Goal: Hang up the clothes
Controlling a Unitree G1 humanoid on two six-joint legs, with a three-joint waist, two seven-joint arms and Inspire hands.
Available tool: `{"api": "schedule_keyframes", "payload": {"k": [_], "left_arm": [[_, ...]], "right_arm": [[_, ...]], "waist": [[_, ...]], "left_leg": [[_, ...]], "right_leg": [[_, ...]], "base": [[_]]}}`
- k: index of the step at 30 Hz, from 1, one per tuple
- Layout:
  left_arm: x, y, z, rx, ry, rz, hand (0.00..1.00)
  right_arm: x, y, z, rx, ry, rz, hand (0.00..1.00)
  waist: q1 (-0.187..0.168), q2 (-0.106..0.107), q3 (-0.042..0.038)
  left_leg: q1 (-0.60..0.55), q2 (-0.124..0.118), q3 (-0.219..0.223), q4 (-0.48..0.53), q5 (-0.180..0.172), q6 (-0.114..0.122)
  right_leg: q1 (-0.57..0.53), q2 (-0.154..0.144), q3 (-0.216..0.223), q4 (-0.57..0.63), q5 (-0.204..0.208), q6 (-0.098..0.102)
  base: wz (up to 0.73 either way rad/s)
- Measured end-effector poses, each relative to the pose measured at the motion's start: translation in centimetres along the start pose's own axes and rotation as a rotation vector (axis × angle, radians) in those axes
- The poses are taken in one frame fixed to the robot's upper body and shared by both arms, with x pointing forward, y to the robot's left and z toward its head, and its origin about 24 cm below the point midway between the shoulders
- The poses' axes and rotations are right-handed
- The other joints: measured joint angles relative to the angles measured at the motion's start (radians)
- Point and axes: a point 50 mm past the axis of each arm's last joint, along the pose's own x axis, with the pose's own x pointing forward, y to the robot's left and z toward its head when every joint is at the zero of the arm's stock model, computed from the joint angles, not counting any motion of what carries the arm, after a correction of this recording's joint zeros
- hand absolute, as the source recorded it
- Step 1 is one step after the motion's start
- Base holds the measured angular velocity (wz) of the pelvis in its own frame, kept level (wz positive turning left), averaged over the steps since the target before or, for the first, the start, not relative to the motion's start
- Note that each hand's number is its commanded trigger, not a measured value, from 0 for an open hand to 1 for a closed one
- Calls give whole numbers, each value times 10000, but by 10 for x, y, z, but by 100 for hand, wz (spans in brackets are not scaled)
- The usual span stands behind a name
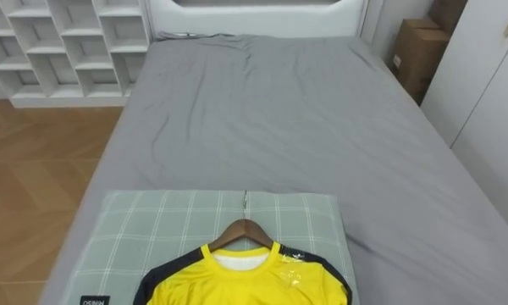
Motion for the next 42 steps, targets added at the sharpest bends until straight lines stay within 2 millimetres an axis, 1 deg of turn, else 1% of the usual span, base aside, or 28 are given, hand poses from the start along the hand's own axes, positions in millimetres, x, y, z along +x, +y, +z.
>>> {"api": "schedule_keyframes", "payload": {"k": [3,8,10,17,19,21,23,28,31,33,34,36,37,38,42], "left_arm": [[0,5,3,183,-239,759,0],[-3,16,-3,530,-357,2276,0],[-5,21,-2,778,-589,2862,0],[-15,45,17,1036,-1827,5511,0],[-18,48,23,964,-2158,6001,0],[-21,50,29,1076,-2524,6525,0],[-23,52,33,1365,-2835,6937,0],[-27,53,46,1730,-3545,7802,0],[-34,52,62,2233,-4464,8230,0],[-40,47,78,2971,-5502,8540,0],[-42,46,82,3210,-5737,8572,0],[-45,42,90,3983,-6343,8740,0],[-46,41,93,4119,-6510,8792,0],[-50,39,100,4349,-6928,8875,0],[-59,27,123,5255,-8197,8962,0]], "right_arm": [[0,0,0,31,25,-31,0],[0,-1,-1,179,-9,-185,0],[0,-2,-1,179,-2,-249,0],[0,-2,0,196,-37,-375,0],[0,-3,-1,193,-17,-406,0],[0,-3,0,188,-39,-428,0],[0,-4,1,161,-140,-451,0],[-1,-8,5,91,-233,-606,0],[-1,-10,7,58,-253,-686,0],[-1,-11,8,0,-299,-758,0],[-1,-11,8,-24,-315,-775,0],[-2,-12,9,-107,-355,-838,0],[-2,-13,9,-136,-375,-842,0],[-2,-14,9,-155,-360,-848,0],[-2,-14,12,-469,-314,-910,0]], "waist": [[10,-6,-1],[36,44,1],[36,51,4],[-20,24,4],[-30,29,3],[-142,61,-7],[-232,91,3],[-326,185,-10],[-346,196,-20],[-382,219,-13],[-397,223,-11],[-569,242,-10],[-614,237,-7],[-691,224,2],[-822,244,-11]], "left_leg": [[44,5,11,2,-10,-12],[111,8,11,10,-10,-11],[110,8,10,11,-11,-12],[201,3,-51,9,-11,-12],[192,-2,-80,8,-11,-12],[203,-3,-150,12,-11,-12],[195,-4,-170,13,-11,-12],[191,-5,-162,7,-11,-12],[220,-2,-180,25,-10,-13],[256,-7,-169,25,-10,-13],[277,-8,-169,22,-10,-13],[347,-7,-162,14,-10,-13],[345,-7,-161,15,-10,-13],[339,-6,-162,15,-10,-13],[277,-9,-121,19,-10,-13]], "right_leg": [[48,2,-3,-4,0,0],[109,7,0,-7,0,0],[115,7,-4,-7,0,0],[261,3,-20,-53,-12,5],[314,3,-40,-151,-11,5],[379,3,-115,-184,-12,5],[380,3,-131,-187,-12,5],[361,3,-125,-182,-12,6],[396,4,-99,-169,-19,4],[420,3,-67,-175,-19,4],[442,3,-65,-174,-19,4],[516,3,-66,-180,-23,4],[515,2,-69,-181,-25,2],[506,2,-72,-181,-27,0],[408,3,-8,-173,-27,0]], "base": [[0],[0],[0],[3],[5],[10],[3],[0],[0],[0],[0],[0],[0],[0],[-2]]}}
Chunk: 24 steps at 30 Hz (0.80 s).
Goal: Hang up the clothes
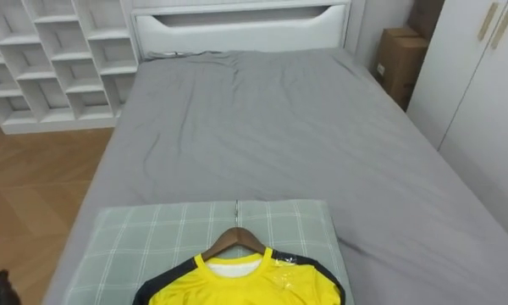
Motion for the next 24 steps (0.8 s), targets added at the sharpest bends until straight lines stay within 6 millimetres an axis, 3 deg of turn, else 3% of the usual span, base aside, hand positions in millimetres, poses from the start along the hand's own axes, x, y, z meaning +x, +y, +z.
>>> {"api": "schedule_keyframes", "payload": {"k": [9,24], "left_arm": [[-3,-6,28,762,-1866,-213,0],[-2,-5,30,1158,-2231,186,0]], "right_arm": [[0,-1,0,-135,-20,136,0],[-1,-5,1,-572,-49,20,0]], "waist": [[-76,-47,-37],[-11,-36,-19]], "left_leg": [[-4,-19,7,-107,0,0],[-23,-56,-160,-97,0,1]], "right_leg": [[-35,-1,-1,-18,-20,31],[-7,-64,-164,0,-116,39]], "base": [[0],[2]]}}
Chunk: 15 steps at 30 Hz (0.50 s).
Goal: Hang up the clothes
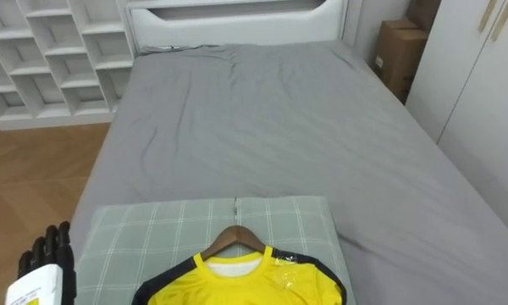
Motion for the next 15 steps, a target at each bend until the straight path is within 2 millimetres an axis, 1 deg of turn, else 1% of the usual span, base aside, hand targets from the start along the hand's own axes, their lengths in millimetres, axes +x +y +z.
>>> {"api": "schedule_keyframes", "payload": {"k": [10,11,15], "left_arm": [[0,1,-7,72,409,81,0],[1,1,-9,90,487,87,0],[0,-4,-13,177,828,-144,0]], "right_arm": [[0,-2,-2,-16,125,-68,0],[0,-2,-2,-10,125,-73,0],[0,-3,-3,-6,172,-92,0]], "waist": [[5,-22,14],[-3,-20,14],[-5,-27,18]], "left_leg": [[33,-1,-22,5,1,0],[32,-2,-80,11,1,0],[46,-2,-79,14,1,1]], "right_leg": [[5,-14,-65,-1,-11,0],[10,-13,-74,-3,-12,0],[6,-13,-70,10,-36,-3]], "base": [[0],[3],[1]]}}
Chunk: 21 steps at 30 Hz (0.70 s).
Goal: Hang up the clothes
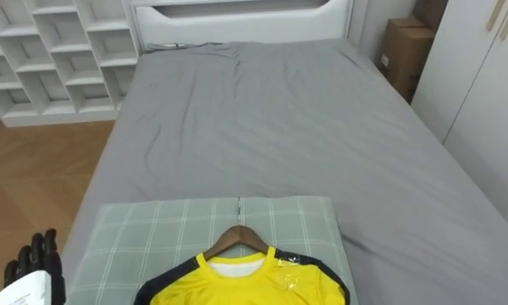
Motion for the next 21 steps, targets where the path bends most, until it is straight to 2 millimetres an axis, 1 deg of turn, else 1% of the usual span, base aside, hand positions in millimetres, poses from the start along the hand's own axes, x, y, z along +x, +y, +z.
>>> {"api": "schedule_keyframes", "payload": {"k": [4,6,7,10,13,14,17,21], "left_arm": [[0,-1,-3,11,162,-54,0],[4,0,0,-26,142,-11,0],[4,-1,0,-11,137,-38,0],[4,-3,2,-11,137,-115,0],[10,-1,11,-81,-102,-110,0],[13,0,14,-109,-193,-46,0],[18,0,25,-171,-535,-14,0],[22,-1,38,-226,-1024,-111,0]], "right_arm": [[0,0,-1,8,47,-13,0],[0,0,-1,10,51,-4,0],[0,0,-1,8,50,-2,0],[0,-1,-2,15,91,-45,0],[-1,-5,-5,45,245,-187,0],[-1,-7,-5,-8,245,-250,0],[-2,-14,-9,-793,534,-508,0],[-4,-18,-23,-1605,1215,-692,0]], "waist": [[-17,-28,19],[-37,-61,47],[-50,-52,38],[-236,-15,46],[-418,77,49],[-579,121,61],[-819,248,53],[-861,285,42]], "left_leg": [[-6,-2,-26,2,0,0],[-83,-9,-47,1,0,0],[-95,-9,-49,1,0,0],[-103,-10,-46,1,0,0],[-130,-13,-11,2,0,0],[-162,-21,-23,0,0,0],[-142,-24,25,-1,0,0],[-33,-22,110,0,1,0]], "right_leg": [[-35,0,-3,-9,-6,-1],[-37,-5,-13,-9,-12,7],[-37,-5,-18,-10,-12,7],[-12,-6,-16,-5,-8,3],[-58,-8,-22,-15,-8,4],[-59,-17,-38,-17,-13,10],[-62,-17,3,-2,-27,21],[-62,3,189,10,-29,16]], "base": [[0],[0],[0],[0],[1],[0],[-5],[-13]]}}
